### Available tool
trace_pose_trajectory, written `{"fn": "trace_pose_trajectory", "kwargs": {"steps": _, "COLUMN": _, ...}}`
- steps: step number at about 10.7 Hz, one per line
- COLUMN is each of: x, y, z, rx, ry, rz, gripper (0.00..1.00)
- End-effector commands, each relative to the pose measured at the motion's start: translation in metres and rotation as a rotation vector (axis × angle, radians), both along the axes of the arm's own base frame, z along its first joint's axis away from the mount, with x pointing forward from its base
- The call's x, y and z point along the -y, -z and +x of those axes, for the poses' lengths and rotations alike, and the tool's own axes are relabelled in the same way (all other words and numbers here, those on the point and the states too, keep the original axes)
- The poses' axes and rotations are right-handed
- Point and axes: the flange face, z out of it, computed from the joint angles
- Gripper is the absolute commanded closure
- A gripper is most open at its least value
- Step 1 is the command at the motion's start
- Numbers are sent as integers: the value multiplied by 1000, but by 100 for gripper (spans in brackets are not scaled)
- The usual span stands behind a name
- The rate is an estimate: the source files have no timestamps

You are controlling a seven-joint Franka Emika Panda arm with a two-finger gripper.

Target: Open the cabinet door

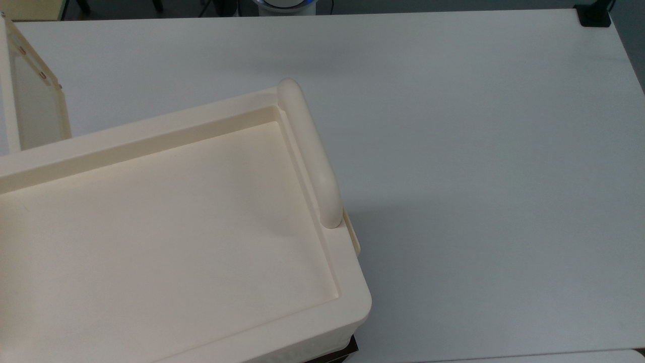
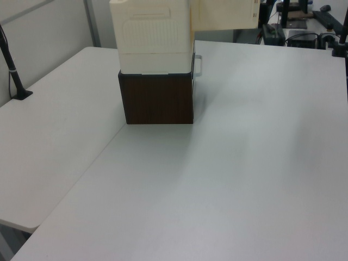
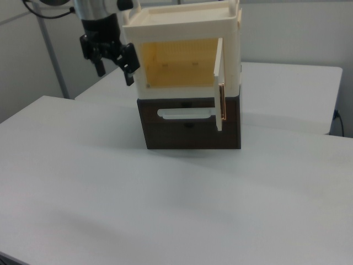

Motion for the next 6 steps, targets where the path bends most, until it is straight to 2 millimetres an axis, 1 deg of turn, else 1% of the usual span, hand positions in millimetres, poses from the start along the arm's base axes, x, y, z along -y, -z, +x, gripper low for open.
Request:
{"fn": "trace_pose_trajectory", "kwargs": {"steps": 1, "x": -37, "y": 33, "z": 18, "rx": -62, "ry": -32, "rz": -29, "gripper": 0}}
{"fn": "trace_pose_trajectory", "kwargs": {"steps": 2, "x": -40, "y": 40, "z": 28, "rx": -45, "ry": -46, "rz": -48, "gripper": 0}}
{"fn": "trace_pose_trajectory", "kwargs": {"steps": 3, "x": -39, "y": 45, "z": 33, "rx": -42, "ry": -47, "rz": -51, "gripper": 0}}
{"fn": "trace_pose_trajectory", "kwargs": {"steps": 6, "x": -39, "y": 46, "z": 34, "rx": -42, "ry": -52, "rz": -67, "gripper": 0}}
